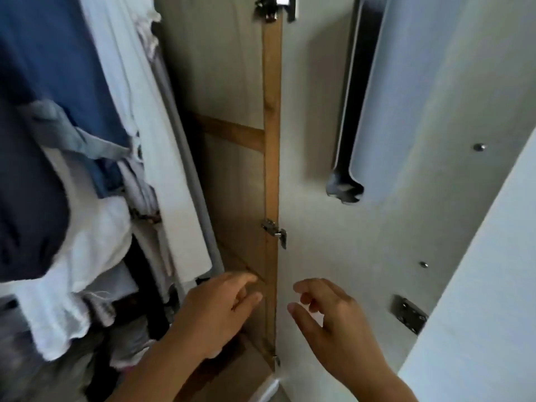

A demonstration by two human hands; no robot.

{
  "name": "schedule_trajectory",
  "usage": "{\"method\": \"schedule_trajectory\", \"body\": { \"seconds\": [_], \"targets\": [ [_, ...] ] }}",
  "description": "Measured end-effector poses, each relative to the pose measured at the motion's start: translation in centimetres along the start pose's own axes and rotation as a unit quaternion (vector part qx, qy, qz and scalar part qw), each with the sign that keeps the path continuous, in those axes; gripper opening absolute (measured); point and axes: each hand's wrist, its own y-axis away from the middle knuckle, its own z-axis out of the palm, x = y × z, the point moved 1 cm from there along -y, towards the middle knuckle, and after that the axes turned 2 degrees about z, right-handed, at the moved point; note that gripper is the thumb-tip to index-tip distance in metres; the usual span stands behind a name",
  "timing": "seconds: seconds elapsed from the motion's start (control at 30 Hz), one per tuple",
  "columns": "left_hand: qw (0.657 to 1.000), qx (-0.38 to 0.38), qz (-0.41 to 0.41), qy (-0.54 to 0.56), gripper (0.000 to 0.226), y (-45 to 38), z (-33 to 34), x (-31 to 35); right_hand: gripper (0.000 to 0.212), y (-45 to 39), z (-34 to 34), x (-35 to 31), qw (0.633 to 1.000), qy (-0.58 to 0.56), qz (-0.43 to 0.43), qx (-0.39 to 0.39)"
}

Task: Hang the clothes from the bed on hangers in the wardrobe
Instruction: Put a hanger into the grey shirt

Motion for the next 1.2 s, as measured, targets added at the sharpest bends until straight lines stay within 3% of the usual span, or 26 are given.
{"method": "schedule_trajectory", "body": {
  "seconds": [0.17, 0.37, 0.6, 0.8, 0.93, 1.03, 1.1, 1.2],
  "targets": [
    [0.991, 0.121, -0.018, -0.051, 0.038, -0.8, -5.9, -1.3, 0.027, -6.4, 0.3, -3.6, 0.992, -0.034, -0.12, -0.001],
    [0.967, 0.218, -0.019, -0.128, 0.039, -3.5, -12.9, -1.5, 0.031, -13.1, -0.4, -9.2, 0.981, -0.063, -0.18, 0.042],
    [0.921, 0.353, 0.07, -0.15, 0.044, -9.4, -24.1, -2.2, 0.034, -22.1, -2.7, -17.0, 0.965, -0.131, -0.185, 0.128],
    [0.87, 0.432, 0.138, -0.194, 0.046, -15.7, -35.0, -4.2, 0.022, -31.7, -5.4, -24.4, 0.927, -0.206, -0.235, 0.208],
    [0.859, 0.428, 0.151, -0.238, 0.048, -19.7, -41.2, -4.2, 0.018, -38.0, -7.5, -28.4, 0.907, -0.218, -0.251, 0.259],
    [0.856, 0.376, 0.145, -0.323, 0.052, -22.2, -44.4, -4.1, 0.012, -41.7, -8.6, -30.7, 0.903, -0.229, -0.255, 0.259],
    [0.856, 0.346, 0.15, -0.354, 0.042, -23.1, -45.4, -4.9, 0.011, -43.8, -8.7, -32.0, 0.903, -0.243, -0.253, 0.249],
    [0.859, 0.383, 0.205, -0.273, 0.023, -23.4, -46.0, -7.6, 0.012, -46.0, -8.0, -33.5, 0.903, -0.271, -0.254, 0.215]
  ]
}}
